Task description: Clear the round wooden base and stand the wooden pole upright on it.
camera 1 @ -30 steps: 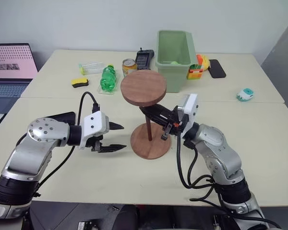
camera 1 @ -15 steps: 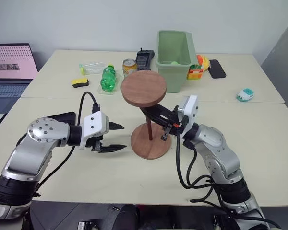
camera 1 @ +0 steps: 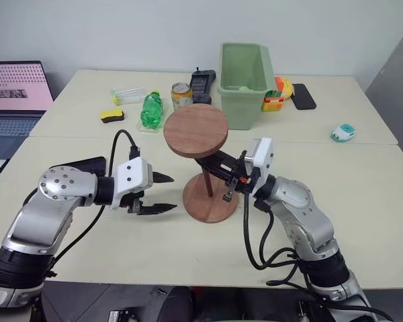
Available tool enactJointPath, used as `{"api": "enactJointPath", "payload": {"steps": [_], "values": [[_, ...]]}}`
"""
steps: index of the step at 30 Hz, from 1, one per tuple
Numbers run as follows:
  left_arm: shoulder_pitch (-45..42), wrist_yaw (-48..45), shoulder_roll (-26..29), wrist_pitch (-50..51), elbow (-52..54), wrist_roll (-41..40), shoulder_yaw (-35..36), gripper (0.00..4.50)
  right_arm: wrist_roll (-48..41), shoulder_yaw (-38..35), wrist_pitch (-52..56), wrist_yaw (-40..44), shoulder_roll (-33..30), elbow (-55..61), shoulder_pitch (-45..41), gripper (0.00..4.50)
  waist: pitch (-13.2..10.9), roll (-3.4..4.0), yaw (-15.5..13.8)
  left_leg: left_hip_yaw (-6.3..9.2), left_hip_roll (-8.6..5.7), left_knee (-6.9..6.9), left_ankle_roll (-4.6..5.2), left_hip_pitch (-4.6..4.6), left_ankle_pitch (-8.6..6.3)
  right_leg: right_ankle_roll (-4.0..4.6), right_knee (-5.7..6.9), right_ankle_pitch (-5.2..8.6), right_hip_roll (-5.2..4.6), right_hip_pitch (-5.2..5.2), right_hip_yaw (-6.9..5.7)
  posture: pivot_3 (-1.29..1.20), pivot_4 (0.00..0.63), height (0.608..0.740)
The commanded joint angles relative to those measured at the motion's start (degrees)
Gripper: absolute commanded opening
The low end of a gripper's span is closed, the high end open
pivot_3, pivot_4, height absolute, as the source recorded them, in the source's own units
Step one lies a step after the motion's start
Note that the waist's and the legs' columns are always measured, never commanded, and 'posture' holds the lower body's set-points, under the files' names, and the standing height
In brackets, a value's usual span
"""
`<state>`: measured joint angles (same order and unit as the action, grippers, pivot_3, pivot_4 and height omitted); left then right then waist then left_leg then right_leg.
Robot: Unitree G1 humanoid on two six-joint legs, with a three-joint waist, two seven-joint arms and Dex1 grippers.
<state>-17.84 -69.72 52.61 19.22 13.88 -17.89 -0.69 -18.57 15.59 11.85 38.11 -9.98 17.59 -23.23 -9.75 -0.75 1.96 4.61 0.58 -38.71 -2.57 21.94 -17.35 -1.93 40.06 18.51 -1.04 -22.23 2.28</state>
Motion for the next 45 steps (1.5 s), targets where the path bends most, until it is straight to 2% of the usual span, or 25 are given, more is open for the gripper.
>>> {"api": "enactJointPath", "payload": {"steps": [1,8,15,23,29,31,32,40,43,45], "values": [[-0.28,-0.4,0.42,-1.12,0.49,-0.48,0.62,3.38,1.07,0.39,2.5,-1.19,-0.43,-2.78,1.59,0.2,0.01,-0.01,0.0,0.0,0.0,0.0,0.0,-0.01,0.0,0.0,0.0,0.0,0.0,0.01,0.0,0.0,0.15,0.74],[-0.23,-0.68,0.33,-0.59,0.22,-1.07,0.81,3.38,0.39,-1.76,4.03,-1.85,-1.75,-5.39,2.87,0.2,0.07,-0.02,-0.07,0.01,-0.01,0.0,0.0,-0.15,0.0,0.0,0.0,0.0,0.0,0.16,0.0,0.0,0.15,0.74],[0.18,-0.67,0.25,0.02,0.08,-1.48,1.53,3.38,1.51,-0.77,4.48,-0.7,-3.44,-6.03,4.71,0.2,0.23,-0.02,-0.1,0.01,-0.02,0.0,0.01,-0.25,-0.01,0.0,-0.02,0.0,0.01,0.26,-0.01,0.0,0.15,0.74],[0.65,-0.5,0.18,-0.1,0.28,-1.36,1.59,3.38,2.19,1.44,5.94,-0.12,-4.79,-5.26,4.53,0.2,0.37,-0.03,-0.14,-0.09,-0.06,0.45,0.02,-1.11,-0.01,-0.01,-0.28,0.02,0.04,1.03,0.07,0.0,0.15,0.74],[0.47,-0.36,0.08,-0.3,0.33,-1.14,1.37,3.38,-0.17,0.75,9.0,-0.97,-4.29,-2.93,3.34,0.2,0.4,-0.04,-0.12,-0.1,0.01,0.62,0.02,-1.14,-0.01,-0.01,-0.34,0.02,0.03,0.96,0.08,0.0,0.15,0.74],[0.36,-0.67,0.29,-0.49,0.35,-0.96,1.14,3.38,-0.62,0.58,9.47,-0.57,-4.42,-2.2,2.99,0.9,0.39,-0.03,-0.11,-0.1,0.02,0.64,0.01,-1.13,-0.01,-0.01,-0.36,0.02,0.02,0.96,0.09,0.0,0.15,0.74],[0.3,-0.8,0.36,-0.53,0.4,-0.93,1.05,3.38,-0.86,0.55,9.74,-0.32,-4.56,-1.79,2.88,0.98,0.4,-0.06,-0.11,-0.1,0.02,0.64,0.01,-1.13,-0.01,-0.01,-0.37,0.02,0.02,0.96,0.09,0.0,0.15,0.74],[-0.54,-0.53,-0.23,0.29,1.14,-2.03,1.56,3.38,-0.12,0.67,11.04,1.59,-7.82,0.83,2.69,2.91,0.15,0.05,0.06,-0.17,0.08,0.64,0.0,-0.67,0.0,0.0,-0.31,0.02,0.01,0.44,0.16,0.0,0.15,0.74],[-0.49,0.54,-0.54,0.79,1.1,-2.35,2.17,3.38,0.36,0.35,11.41,1.74,-9.31,1.23,2.77,2.91,0.15,0.05,0.03,-0.13,0.1,0.66,0.0,-0.66,0.0,0.0,-0.32,0.02,0.0,0.43,0.12,0.0,0.15,0.74],[-0.42,2.01,-0.52,2.01,1.2,-2.71,3.08,3.38,0.73,-1.68,11.87,2.47,-12.52,1.81,3.04,2.91,0.15,0.04,-0.02,-0.13,0.08,0.65,0.0,-0.65,0.0,0.0,-0.31,0.02,0.0,0.43,0.13,0.0,0.15,0.74]]}}
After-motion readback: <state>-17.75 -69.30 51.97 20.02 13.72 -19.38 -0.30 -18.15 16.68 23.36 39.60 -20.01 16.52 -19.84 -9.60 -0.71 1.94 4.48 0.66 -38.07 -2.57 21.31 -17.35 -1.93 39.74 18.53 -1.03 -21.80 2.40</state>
